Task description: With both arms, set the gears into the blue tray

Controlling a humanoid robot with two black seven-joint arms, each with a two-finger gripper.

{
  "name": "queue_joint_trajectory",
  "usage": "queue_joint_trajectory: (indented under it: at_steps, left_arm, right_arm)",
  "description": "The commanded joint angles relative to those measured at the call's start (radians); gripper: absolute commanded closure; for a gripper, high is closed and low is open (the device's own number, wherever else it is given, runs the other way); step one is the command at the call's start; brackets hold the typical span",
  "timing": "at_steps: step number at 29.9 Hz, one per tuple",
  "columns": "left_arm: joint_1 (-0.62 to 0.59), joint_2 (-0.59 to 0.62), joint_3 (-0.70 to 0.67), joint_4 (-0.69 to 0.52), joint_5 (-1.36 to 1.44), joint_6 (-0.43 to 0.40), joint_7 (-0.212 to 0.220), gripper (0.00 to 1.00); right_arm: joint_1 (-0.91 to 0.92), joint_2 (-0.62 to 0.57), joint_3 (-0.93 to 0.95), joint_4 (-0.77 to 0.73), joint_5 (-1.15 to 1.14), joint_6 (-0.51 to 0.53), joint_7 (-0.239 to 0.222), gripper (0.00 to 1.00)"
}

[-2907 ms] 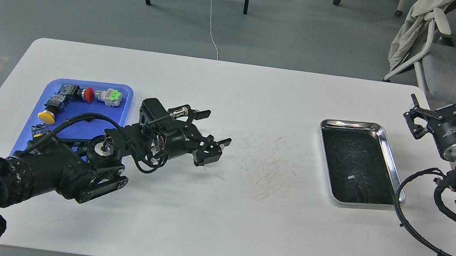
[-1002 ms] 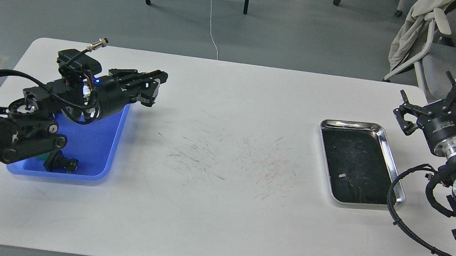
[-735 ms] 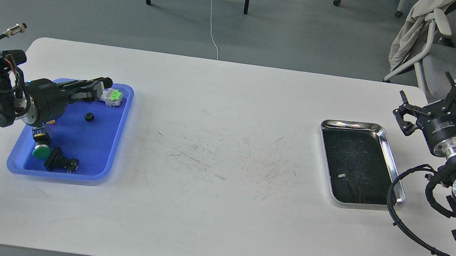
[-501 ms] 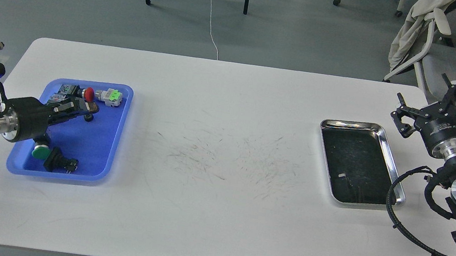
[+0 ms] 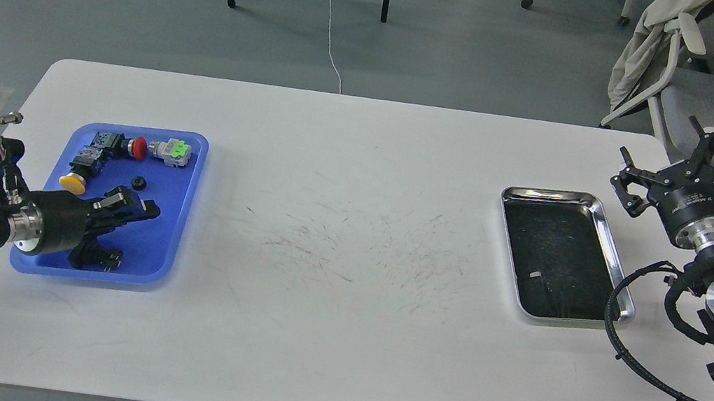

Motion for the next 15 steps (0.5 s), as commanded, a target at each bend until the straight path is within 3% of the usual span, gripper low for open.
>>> queue_joint_trajectory:
  at_steps: [1, 8, 10, 13, 15]
  left_arm:
    - [0.000, -0.029, 0.000, 0.069, -0.031, -0.007, 0.004, 0.87]
    - [0.003, -0.036, 0.004, 0.097, -0.032, -0.012, 0.004, 0.82]
    - [0.003, -0.036, 0.004, 0.098, -0.031, -0.009, 0.005, 0.75]
    - [0.003, -0.036, 0.004, 0.103, -0.032, -0.009, 0.004, 0.54]
    - [0.003, -0.036, 0.001, 0.105, -0.032, -0.007, 0.004, 0.46]
  right_arm:
    - [-0.001, -0.001, -0.001, 0.007, 0.000, 0.000, 0.000, 0.05]
    - [0.007, -0.003, -0.031, 0.008, -0.003, 0.000, -0.001, 0.05]
    - [0.015, -0.005, -0.034, 0.007, -0.003, 0.000, -0.001, 0.05]
    - [0.016, -0.003, -0.034, 0.008, -0.003, 0.000, -0.001, 0.05]
    - [0.016, -0.005, -0.034, 0.008, -0.003, 0.000, -0.003, 0.05]
